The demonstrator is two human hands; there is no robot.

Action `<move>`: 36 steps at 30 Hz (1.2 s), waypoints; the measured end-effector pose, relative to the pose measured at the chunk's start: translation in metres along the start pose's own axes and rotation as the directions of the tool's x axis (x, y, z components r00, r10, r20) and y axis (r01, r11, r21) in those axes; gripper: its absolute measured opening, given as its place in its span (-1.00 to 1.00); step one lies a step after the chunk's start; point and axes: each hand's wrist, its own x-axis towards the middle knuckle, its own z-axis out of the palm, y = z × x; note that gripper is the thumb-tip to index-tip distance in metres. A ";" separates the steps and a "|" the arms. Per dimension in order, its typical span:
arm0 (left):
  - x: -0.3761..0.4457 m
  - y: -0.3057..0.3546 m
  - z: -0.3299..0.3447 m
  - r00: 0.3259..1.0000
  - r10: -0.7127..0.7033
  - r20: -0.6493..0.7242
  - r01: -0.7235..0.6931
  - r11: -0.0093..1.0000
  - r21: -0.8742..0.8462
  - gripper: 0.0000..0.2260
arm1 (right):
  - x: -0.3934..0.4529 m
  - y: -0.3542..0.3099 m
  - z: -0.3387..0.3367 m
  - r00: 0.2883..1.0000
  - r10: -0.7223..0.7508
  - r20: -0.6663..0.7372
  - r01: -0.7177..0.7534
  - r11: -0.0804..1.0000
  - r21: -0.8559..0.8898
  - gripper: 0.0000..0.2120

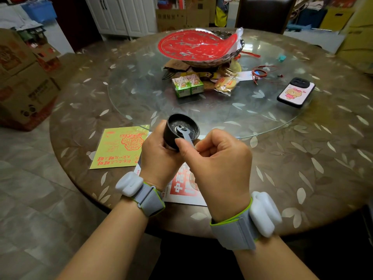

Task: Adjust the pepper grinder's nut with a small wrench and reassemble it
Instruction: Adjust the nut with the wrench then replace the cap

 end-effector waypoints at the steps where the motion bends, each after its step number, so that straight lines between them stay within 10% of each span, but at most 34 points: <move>1: 0.000 0.000 0.000 1.000 -0.002 -0.003 0.002 1.000 0.000 -0.61 | 0.000 0.000 0.000 1.000 0.002 0.003 -0.002 1.000 0.003 -0.66; 36: 0.008 -0.010 -0.004 0.998 -0.014 0.066 0.020 0.996 -0.089 -0.70 | 0.059 0.139 -0.045 0.974 0.192 0.121 -0.057 0.723 -0.688 -0.71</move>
